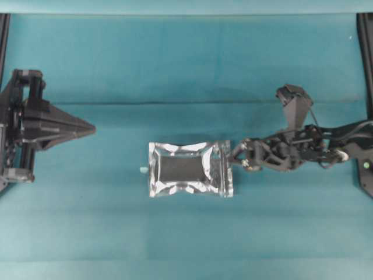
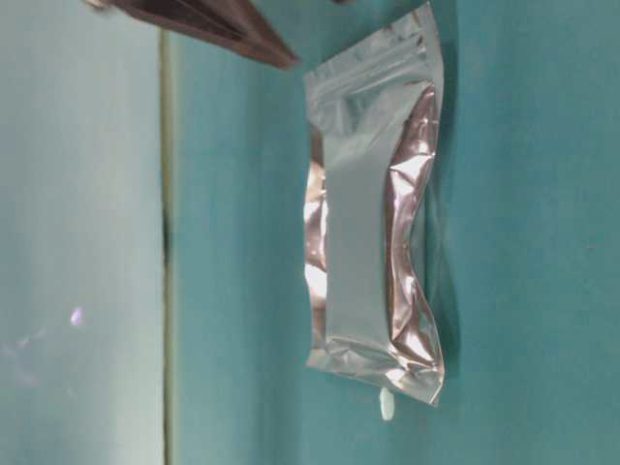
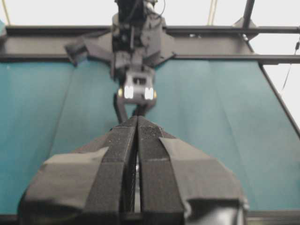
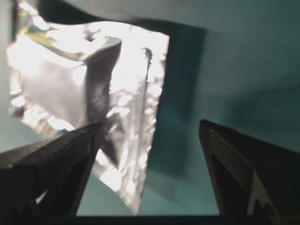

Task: Hand over the silver zip bag and make it stand upright.
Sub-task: 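Close the right gripper on the bag's right edge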

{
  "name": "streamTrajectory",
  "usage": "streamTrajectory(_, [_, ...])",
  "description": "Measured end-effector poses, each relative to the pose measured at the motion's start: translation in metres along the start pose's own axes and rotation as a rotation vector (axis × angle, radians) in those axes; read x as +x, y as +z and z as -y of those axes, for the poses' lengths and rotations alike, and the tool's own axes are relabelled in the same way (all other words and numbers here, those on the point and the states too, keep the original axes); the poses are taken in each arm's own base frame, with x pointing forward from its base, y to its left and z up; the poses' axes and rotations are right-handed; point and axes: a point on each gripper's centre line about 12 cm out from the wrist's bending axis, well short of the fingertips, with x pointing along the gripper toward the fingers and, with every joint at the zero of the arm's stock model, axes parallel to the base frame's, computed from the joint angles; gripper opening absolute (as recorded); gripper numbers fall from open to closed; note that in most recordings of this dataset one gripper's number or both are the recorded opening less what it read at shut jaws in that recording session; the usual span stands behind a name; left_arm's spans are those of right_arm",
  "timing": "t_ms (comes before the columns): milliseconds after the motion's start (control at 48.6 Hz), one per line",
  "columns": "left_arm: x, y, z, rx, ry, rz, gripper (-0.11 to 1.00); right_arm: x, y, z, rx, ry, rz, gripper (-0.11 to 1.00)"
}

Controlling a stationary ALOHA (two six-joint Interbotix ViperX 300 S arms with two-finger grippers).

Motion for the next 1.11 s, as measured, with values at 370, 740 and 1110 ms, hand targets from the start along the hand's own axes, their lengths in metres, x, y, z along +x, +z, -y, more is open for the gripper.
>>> streamTrajectory(370, [-0.001,-0.002,-0.002,-0.001,0.009,-0.023,0.0,0.017,-0.018,-0.011,0.019,0.107,0.036,0.91])
streamTrajectory(740, [-0.004,0.001,-0.006,0.0,0.028,-0.01,0.0,0.016,-0.012,-0.011,0.033,0.133,0.065,0.91])
streamTrajectory(1110, [-0.007,0.004,-0.007,0.006,0.031,0.004,0.0,0.025,-0.011,-0.015,0.036,0.133,0.07,0.91])
